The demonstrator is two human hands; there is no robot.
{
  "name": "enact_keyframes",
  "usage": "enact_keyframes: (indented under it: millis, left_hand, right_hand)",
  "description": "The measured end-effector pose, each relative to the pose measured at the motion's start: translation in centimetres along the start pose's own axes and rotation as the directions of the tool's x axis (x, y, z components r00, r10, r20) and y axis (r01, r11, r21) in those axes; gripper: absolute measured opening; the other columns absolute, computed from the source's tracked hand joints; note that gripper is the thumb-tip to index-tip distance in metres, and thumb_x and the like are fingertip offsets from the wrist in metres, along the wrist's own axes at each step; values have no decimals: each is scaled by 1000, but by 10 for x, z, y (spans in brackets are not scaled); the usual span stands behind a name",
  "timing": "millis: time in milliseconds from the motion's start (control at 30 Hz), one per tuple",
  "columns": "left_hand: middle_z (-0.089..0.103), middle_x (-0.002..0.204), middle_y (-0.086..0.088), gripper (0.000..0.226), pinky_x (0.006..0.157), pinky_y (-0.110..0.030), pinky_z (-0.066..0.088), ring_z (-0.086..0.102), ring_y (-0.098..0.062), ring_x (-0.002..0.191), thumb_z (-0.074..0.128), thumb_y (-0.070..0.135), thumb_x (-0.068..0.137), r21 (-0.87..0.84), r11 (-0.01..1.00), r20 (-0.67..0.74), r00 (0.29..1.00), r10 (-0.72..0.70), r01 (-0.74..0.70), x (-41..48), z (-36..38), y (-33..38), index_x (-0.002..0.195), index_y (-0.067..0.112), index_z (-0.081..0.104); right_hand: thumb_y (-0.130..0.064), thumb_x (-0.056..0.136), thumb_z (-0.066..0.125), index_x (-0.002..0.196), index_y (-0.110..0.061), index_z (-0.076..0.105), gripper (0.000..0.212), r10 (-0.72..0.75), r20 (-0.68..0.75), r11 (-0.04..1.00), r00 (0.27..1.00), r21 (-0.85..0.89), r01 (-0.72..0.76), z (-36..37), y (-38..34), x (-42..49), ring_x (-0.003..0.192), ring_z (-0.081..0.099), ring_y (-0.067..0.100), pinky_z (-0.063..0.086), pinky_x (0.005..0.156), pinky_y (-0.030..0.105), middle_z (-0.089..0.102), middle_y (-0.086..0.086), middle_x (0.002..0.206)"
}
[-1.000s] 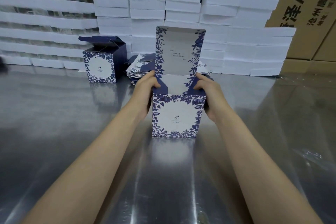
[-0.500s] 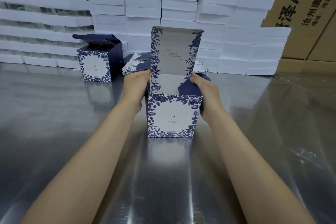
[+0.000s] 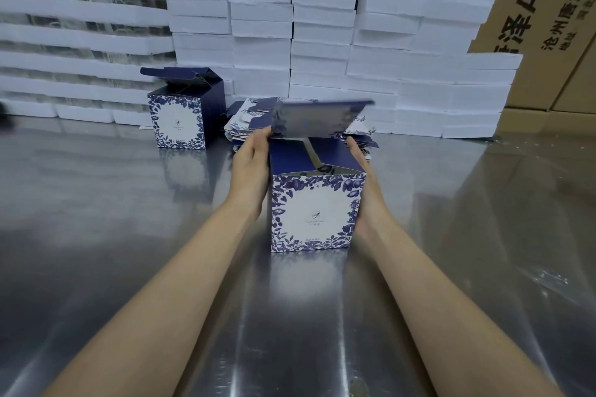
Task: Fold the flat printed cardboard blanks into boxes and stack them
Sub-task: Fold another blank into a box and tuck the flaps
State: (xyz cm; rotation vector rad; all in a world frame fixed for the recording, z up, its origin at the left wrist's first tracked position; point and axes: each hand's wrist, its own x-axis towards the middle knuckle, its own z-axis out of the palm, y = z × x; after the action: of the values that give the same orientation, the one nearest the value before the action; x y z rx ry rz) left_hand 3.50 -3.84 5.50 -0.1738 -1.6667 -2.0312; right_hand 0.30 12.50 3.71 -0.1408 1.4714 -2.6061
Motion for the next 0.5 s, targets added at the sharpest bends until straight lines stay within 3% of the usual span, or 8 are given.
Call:
enact_keyframes:
  millis: [100, 200, 267, 367, 433, 500]
  left_hand:
    - [61, 128, -6, 35, 97, -12, 41, 57, -2, 114, 30, 22, 107, 68, 997, 64, 997, 33, -38, -2, -7, -9, 111, 8, 61]
    - [56, 135, -1, 37, 102, -17, 41, 51, -4, 126, 32, 36, 104, -38, 999, 122, 992, -15, 20, -1, -6, -8, 105, 10, 59]
    - [58, 123, 11, 26, 89, -7, 41, 53, 11, 112, 43, 35, 97, -19, 1000, 158, 987, -18, 21, -2, -4, -7, 104, 13, 56]
    - [58, 106, 14, 13, 71, -2, 40, 57, 16, 84, 44, 15, 100, -18, 999, 148, 989, -27, 30, 1, -5, -9, 107, 10, 54]
    - [59, 105, 11, 16, 69, -1, 40, 57, 16, 80, 42, 9, 100, -17, 1000, 122, 992, -14, 16, 3, -5, -8, 109, 8, 56]
    - [60, 106, 9, 17, 69, -1, 40, 58, 16, 80, 45, 8, 99, -17, 1000, 89, 996, 0, 2, 4, -6, -6, 108, 8, 60]
  right_hand:
    - [-57, 58, 84, 134, -25, 55, 88, 4, -24, 999, 1000, 38, -3, -2, 6, -1, 114, 62, 26, 48, 100, 50, 57, -1, 134]
    - [-56, 41, 91, 132, -25, 57, 102, -17, -26, 997, 1000, 70, 19, -2, 8, -2, 109, 65, 26, 50, 96, 50, 60, 0, 130]
    - [-51, 46, 91, 124, -26, 62, 87, -64, -31, 993, 997, 93, 67, -2, 7, -5, 101, 68, 23, 54, 89, 44, 64, 0, 121]
    - [-19, 78, 77, 108, -20, 73, 31, -255, -157, 963, 954, 51, 266, -2, 6, -5, 105, 66, 29, 52, 94, 44, 72, 5, 110]
    - [-6, 85, 68, 93, -12, 74, 13, -494, -274, 869, 825, -136, 475, -2, 0, -7, 97, 67, 24, 53, 91, 41, 74, 5, 94]
    - [-16, 91, 56, 91, -8, 73, 19, -682, -201, 729, 704, -273, 628, -1, -5, -13, 93, 67, 17, 50, 85, 30, 73, 6, 92]
